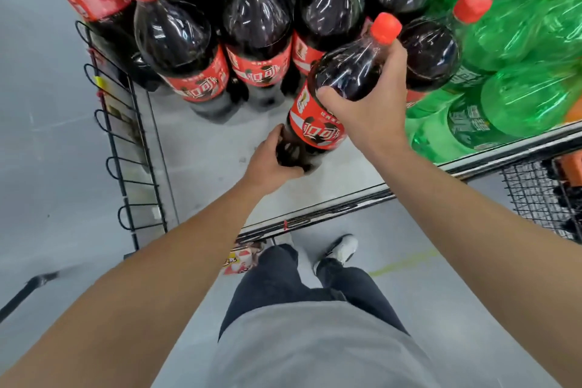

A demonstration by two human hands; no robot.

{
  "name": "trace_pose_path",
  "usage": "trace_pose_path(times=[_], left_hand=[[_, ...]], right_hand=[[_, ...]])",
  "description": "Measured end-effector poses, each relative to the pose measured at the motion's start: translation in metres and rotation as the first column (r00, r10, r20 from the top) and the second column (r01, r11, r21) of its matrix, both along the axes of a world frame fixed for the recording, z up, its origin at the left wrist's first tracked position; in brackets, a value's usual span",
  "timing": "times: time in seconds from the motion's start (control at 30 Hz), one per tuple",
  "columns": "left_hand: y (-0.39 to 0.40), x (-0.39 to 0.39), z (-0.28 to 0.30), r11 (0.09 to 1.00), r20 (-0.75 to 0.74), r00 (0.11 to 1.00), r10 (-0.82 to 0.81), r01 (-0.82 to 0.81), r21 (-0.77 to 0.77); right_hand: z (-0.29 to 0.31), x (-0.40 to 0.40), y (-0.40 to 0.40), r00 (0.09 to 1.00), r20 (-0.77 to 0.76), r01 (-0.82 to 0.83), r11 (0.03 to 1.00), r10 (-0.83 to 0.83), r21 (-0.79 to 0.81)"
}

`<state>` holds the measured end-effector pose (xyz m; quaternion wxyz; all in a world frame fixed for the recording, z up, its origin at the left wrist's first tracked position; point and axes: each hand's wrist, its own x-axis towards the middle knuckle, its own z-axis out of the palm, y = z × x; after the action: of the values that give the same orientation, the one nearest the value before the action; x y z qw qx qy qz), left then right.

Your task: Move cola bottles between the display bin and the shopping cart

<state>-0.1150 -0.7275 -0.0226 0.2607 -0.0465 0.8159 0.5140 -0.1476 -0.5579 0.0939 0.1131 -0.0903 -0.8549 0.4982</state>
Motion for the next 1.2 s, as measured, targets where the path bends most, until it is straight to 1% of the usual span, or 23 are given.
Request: trace_pose_path(times=[0.07,0.1,0.2,0.27,0.33,0.47,0.53,0.6,0.67,0.73,0.8,1.0,1.07,1.13,1.2], left_hand=[[-0.013,-0.006,0.019,0.999,-0.018,0.999,-0.038,0.037,-0.024],[-0.017,-0.010,0.030,1.000,-0.039,0.999,-0.022,0.022,0.004],[-0.024,-0.023,0.069,0.977,-0.080,0.991,0.107,-0.090,0.195],[-0.024,-0.028,0.093,0.961,-0.104,0.988,0.116,-0.085,0.263],[-0.026,-0.025,0.105,0.963,-0.163,0.983,0.080,-0.034,0.269],[-0.035,-0.009,0.108,0.966,-0.183,0.981,0.070,-0.021,0.256],[-0.037,-0.002,0.106,0.965,-0.194,0.978,0.072,-0.019,0.262],[-0.036,0.005,0.103,0.962,-0.208,0.974,0.086,-0.026,0.273],[-0.032,0.011,0.100,0.977,-0.270,0.962,0.045,0.014,0.214],[-0.027,0.015,0.092,0.984,-0.322,0.947,-0.001,0.058,0.166],[-0.022,0.018,0.085,0.985,-0.337,0.942,0.000,0.058,0.163],[-0.005,0.024,0.075,0.975,-0.356,0.924,0.139,-0.065,0.211],[0.004,0.020,0.072,0.971,-0.348,0.921,0.173,-0.101,0.217],[0.015,0.015,0.072,0.964,-0.343,0.916,0.207,-0.133,0.229],[0.025,0.008,0.073,0.963,-0.346,0.913,0.216,-0.141,0.228]], right_hand=[[0.003,0.003,-0.002,0.998,0.007,-0.066,0.998,0.066,0.006],[0.004,0.004,-0.003,0.995,0.008,-0.102,0.995,0.102,0.008],[0.010,0.007,-0.004,0.974,0.031,-0.227,0.973,0.226,0.032],[0.013,0.008,-0.002,0.947,0.062,-0.317,0.948,0.314,0.042],[0.016,0.009,0.000,0.910,0.074,-0.413,0.909,0.408,0.060],[0.020,0.012,0.004,0.836,0.109,-0.548,0.826,0.537,0.135],[0.018,0.015,0.007,0.824,0.133,-0.566,0.804,0.550,0.180],[0.018,0.021,0.009,0.830,0.172,-0.555,0.820,0.531,0.144],[0.016,0.023,0.015,0.819,0.202,-0.564,0.818,0.537,0.111],[0.021,0.023,0.018,0.782,0.223,-0.614,0.781,0.581,0.119],[0.024,0.022,0.018,0.757,0.235,-0.646,0.752,0.609,0.131],[0.026,0.017,0.028,0.756,0.248,-0.648,0.747,0.606,0.150],[0.028,0.012,0.032,0.758,0.244,-0.647,0.743,0.605,0.169],[0.031,0.008,0.036,0.760,0.242,-0.644,0.750,0.603,0.154],[0.034,0.005,0.044,0.777,0.251,-0.624,0.759,0.578,0.186]])
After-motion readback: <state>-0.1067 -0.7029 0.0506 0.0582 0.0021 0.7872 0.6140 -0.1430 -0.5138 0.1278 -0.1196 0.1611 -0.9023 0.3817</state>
